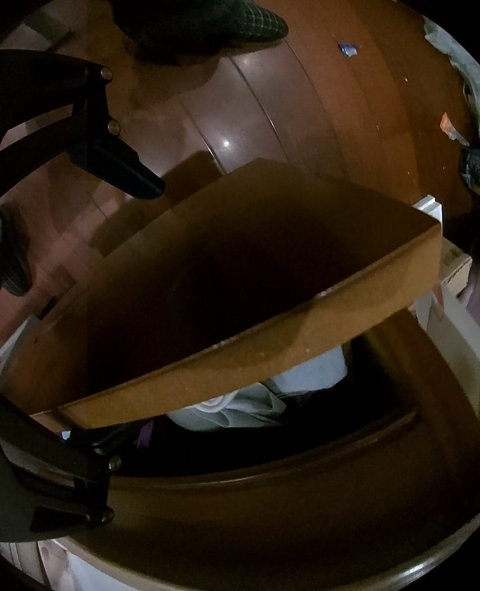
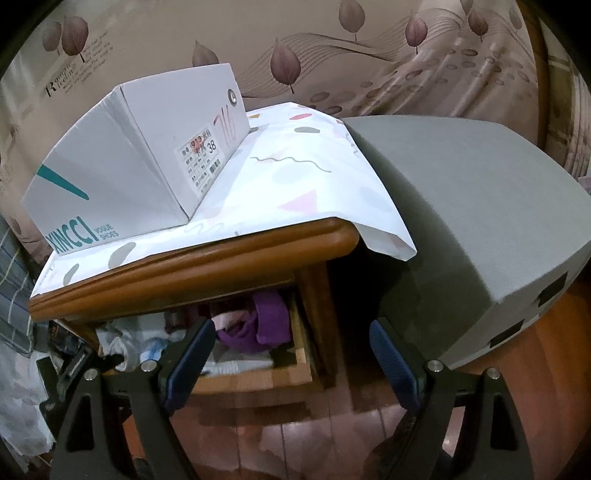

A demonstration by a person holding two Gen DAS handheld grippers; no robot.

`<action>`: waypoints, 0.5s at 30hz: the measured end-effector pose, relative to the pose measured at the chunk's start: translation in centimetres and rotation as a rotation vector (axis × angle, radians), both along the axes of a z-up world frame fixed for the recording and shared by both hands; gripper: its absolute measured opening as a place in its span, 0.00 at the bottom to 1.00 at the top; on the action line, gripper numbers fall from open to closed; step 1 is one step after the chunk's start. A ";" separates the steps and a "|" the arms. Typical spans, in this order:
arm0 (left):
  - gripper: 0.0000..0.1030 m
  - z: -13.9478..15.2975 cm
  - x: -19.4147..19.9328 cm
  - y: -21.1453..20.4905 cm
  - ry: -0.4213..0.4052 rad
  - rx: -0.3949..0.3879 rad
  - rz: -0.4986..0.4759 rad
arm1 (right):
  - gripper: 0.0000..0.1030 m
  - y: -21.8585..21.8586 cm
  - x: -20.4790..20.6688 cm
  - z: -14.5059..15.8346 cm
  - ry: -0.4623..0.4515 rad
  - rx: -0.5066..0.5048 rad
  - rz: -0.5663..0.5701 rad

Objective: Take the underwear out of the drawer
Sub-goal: 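Hook the drawer front with the left tool and pull it open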

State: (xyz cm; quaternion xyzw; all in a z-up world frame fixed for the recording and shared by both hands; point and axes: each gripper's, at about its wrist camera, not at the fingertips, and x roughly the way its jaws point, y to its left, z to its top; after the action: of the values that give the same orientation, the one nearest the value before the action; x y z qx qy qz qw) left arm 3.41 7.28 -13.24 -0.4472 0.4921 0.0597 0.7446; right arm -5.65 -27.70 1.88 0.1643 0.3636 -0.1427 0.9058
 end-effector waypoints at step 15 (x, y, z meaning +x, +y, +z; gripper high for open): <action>1.00 1.0 -3.3 0.3 0.039 0.106 -0.090 | 0.85 -0.7 -0.1 -0.1 0.001 0.009 -0.019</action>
State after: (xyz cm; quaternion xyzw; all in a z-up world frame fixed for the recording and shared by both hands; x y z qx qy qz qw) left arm 0.14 7.54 -12.26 -0.3834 0.5222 0.0605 0.7594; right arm -5.74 -28.36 1.77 0.1717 0.3634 -0.1497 0.9034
